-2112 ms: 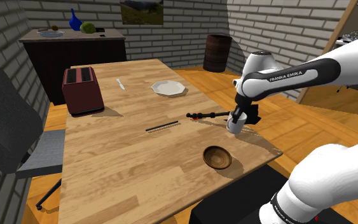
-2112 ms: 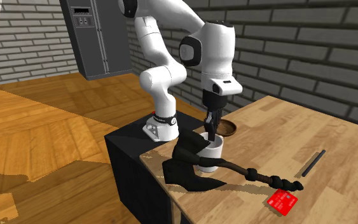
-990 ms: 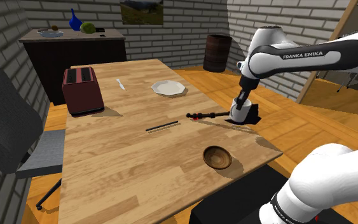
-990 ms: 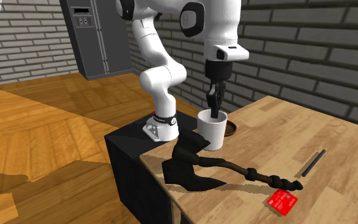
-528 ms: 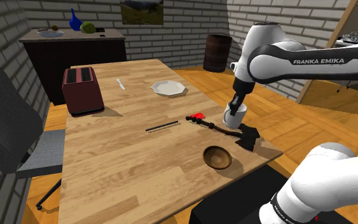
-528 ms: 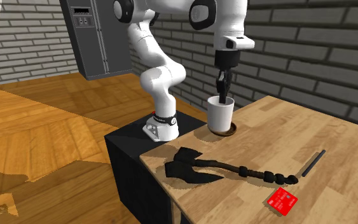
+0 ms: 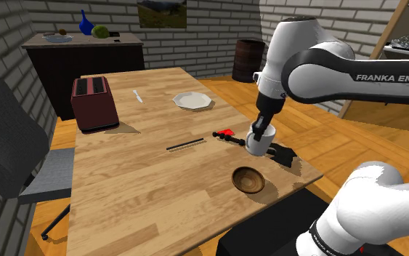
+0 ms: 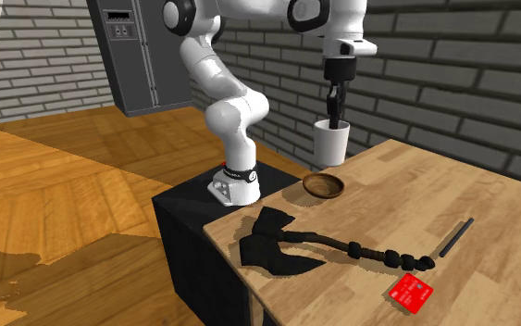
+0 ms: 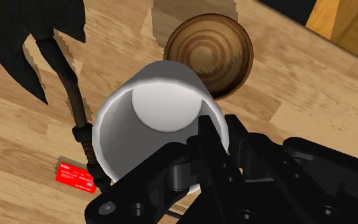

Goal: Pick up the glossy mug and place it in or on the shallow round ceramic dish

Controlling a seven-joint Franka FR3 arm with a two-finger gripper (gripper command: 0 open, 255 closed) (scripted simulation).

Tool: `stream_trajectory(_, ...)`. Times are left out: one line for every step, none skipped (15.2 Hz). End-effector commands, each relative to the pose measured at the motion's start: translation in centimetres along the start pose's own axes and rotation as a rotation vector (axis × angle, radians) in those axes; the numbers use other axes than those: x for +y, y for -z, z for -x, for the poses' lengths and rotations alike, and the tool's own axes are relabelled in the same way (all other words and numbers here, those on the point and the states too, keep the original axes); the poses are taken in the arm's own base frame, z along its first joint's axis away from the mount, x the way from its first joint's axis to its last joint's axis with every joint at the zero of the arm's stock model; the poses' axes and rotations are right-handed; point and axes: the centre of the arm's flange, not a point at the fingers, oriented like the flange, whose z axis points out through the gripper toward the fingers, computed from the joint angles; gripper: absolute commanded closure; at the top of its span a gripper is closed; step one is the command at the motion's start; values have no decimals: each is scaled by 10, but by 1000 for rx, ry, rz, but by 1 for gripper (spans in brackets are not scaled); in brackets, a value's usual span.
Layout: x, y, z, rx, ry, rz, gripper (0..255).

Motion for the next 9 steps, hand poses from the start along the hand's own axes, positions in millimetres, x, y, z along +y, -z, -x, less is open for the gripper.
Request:
stream_trajectory(-26, 8, 0, 0, -1, -1, 255)
stream_trajectory(-39, 12, 0, 0, -1, -1, 255)
stream_trajectory(-62, 18, 0, 0, -1, -1, 255)
stream_trajectory(-63, 13, 0, 0, -1, -1, 255)
stream_trajectory(-63, 7, 1, 0, -1, -1, 255)
stream_trajectory(-64, 2, 1, 0, -1, -1, 255)
stream_trajectory(-64, -3, 1, 0, -1, -1, 255)
stream_trajectory(-65, -8, 2, 0, -1, -1, 255)
stream_trajectory(-65, -14, 2, 0, -1, -1, 255)
